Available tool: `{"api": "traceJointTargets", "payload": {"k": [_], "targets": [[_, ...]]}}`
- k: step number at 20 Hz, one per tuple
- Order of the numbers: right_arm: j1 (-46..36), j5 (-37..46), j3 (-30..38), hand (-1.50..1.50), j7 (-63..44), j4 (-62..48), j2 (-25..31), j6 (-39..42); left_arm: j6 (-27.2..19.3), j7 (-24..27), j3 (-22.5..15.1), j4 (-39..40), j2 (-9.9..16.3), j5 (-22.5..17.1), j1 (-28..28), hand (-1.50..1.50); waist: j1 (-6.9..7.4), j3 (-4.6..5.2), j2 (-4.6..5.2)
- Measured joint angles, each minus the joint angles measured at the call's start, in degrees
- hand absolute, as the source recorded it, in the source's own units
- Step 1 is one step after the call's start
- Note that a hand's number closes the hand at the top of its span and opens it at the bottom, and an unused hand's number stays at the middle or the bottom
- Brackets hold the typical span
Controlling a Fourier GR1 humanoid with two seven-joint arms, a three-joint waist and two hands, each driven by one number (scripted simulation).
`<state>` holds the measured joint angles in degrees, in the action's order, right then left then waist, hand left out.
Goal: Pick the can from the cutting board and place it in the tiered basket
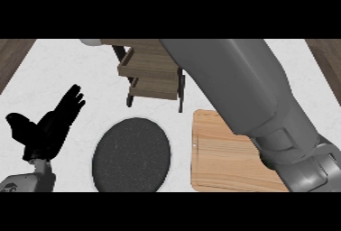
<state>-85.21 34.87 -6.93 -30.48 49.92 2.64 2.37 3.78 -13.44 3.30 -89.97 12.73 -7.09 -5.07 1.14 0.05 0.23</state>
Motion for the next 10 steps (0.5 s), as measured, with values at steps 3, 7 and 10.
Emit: {"api": "traceJointTargets", "payload": {"k": [3, 7, 10], "targets": [[0.1, 0.9, 1.4, 1.50, 2.1, -2.1, -1.0, -6.7, 0.3, -0.2, 0.2, -0.2, 0.3, 0.0, -0.4, 0.00, 0.26, 0.00, 0.11], [-1.2, 1.0, 2.9, -1.50, 4.8, -6.2, -1.9, -10.7, 0.6, 1.1, 0.4, 1.2, 0.1, 0.4, -0.7, 0.00, 0.23, 0.00, 0.13], [-2.8, 0.4, 2.4, -1.50, 6.7, -10.5, -2.3, -13.3, 0.4, 0.8, -0.3, 0.0, -0.6, 0.9, 0.4, 0.00, 0.70, 0.01, 0.17]]}}
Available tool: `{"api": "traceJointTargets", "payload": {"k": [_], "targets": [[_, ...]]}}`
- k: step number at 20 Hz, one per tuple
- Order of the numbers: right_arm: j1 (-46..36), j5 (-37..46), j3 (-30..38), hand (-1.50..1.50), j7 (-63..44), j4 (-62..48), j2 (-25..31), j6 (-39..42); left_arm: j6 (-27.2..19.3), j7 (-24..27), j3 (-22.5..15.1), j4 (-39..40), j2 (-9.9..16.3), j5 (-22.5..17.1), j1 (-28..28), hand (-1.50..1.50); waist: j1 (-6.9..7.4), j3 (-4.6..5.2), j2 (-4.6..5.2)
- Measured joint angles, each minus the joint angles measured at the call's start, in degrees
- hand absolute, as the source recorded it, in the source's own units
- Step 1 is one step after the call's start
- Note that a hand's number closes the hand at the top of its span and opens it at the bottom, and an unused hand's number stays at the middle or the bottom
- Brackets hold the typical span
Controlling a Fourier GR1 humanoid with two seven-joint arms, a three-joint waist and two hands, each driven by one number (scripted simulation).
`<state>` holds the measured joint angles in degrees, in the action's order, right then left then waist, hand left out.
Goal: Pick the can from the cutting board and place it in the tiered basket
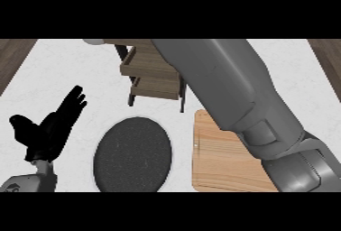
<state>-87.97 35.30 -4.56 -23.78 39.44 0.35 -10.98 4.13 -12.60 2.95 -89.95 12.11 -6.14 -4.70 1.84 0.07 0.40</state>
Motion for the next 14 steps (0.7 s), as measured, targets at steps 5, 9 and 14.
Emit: {"api": "traceJointTargets", "payload": {"k": [5, 9, 14], "targets": [[-3.1, -1.9, 2.7, -1.50, 1.9, -3.8, -0.2, -2.3, 0.1, 0.1, 0.4, 0.9, 0.0, 0.3, -1.1, 0.00, -0.11, 0.01, -0.01], [-4.7, -5.5, 6.4, -1.50, 2.0, -5.2, -0.3, -5.2, 0.4, 0.3, 0.3, 0.6, -0.1, 0.2, -0.5, 0.00, 0.09, 0.00, 0.01], [-4.6, -11.2, 12.6, -1.50, 3.1, -4.2, 0.5, -8.1, 0.0, -1.4, 0.3, -1.3, -0.2, 0.3, 0.0, 0.00, -0.16, -0.04, -0.07]]}}
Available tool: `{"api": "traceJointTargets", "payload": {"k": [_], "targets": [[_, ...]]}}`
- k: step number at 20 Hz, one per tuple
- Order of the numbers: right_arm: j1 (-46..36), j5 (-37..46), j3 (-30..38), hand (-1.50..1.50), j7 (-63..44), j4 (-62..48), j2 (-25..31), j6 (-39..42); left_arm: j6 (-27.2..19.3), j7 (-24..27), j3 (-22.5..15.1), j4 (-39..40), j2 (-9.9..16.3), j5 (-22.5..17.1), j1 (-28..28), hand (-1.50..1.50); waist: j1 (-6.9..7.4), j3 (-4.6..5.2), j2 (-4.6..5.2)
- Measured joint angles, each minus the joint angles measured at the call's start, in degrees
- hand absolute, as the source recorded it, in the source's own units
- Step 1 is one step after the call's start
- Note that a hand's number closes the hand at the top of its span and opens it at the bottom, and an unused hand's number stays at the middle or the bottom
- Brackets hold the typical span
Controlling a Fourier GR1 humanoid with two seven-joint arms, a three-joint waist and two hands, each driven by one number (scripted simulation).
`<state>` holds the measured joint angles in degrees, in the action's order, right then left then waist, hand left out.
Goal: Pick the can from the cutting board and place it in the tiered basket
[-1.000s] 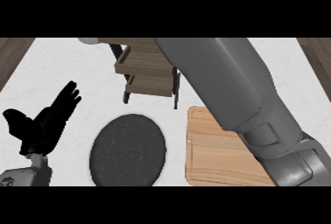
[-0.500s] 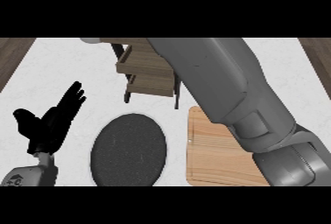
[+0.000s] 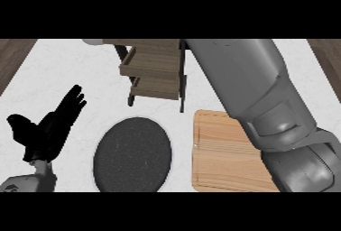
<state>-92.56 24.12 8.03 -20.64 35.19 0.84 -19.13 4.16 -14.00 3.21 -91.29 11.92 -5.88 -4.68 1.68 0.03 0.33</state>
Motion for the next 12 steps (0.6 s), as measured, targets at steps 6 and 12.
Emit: {"api": "traceJointTargets", "payload": {"k": [6, 12], "targets": [[0.3, -5.1, 6.6, -1.50, 1.0, 2.0, 1.8, -4.8, -0.4, -0.1, -0.1, -0.4, -0.3, 0.5, 0.4, 0.00, -0.50, -0.01, -0.09], [2.0, -7.3, 10.6, -1.50, 1.2, 4.2, 8.9, -6.0, 0.1, 0.2, 1.0, 0.1, 0.0, 0.0, 0.8, 0.00, -1.08, -0.01, -0.22]]}}
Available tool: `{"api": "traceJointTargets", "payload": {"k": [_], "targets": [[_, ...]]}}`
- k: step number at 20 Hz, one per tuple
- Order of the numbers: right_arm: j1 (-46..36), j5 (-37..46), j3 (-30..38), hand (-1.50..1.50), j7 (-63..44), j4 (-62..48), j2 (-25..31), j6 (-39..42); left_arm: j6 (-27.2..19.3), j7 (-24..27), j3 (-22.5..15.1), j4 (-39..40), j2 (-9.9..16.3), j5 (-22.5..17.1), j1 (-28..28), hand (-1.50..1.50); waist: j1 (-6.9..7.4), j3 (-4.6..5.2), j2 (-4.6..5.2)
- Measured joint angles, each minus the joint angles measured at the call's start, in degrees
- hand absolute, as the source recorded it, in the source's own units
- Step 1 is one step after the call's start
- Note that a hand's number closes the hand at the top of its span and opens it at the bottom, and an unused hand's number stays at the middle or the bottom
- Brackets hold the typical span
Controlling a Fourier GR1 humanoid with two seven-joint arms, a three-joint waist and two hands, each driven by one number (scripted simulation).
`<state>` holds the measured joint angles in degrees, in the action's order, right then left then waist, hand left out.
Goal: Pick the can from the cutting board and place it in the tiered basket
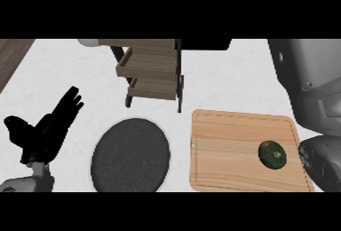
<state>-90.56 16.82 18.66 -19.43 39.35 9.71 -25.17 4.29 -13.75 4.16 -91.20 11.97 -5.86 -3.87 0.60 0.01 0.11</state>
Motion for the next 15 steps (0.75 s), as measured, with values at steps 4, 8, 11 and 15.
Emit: {"api": "traceJointTargets", "payload": {"k": [4, 8, 11, 15], "targets": [[2.9, -1.4, 1.7, -1.50, -0.9, 2.2, 5.6, 2.4, 0.3, 0.1, 0.6, 0.3, 0.0, -0.5, 0.3, 0.00, -0.56, -0.01, -0.15], [6.6, -3.9, 3.9, -1.50, -0.3, 4.9, 12.2, 7.4, 1.0, 1.3, 1.7, 1.9, 0.7, -0.7, -0.2, 0.00, -0.85, -0.02, -0.16], [8.8, -5.6, 5.1, -1.50, -0.7, 6.4, 16.2, 10.6, 1.1, 1.2, 2.0, 2.1, 0.8, -0.8, -0.4, 0.00, -0.81, -0.03, -0.19], [11.7, -8.2, 6.8, -1.50, 0.2, 7.3, 21.6, 15.9, 0.9, 0.0, 1.5, 0.3, 0.3, -0.5, 0.1, 0.00, -0.60, -0.04, -0.17]]}}
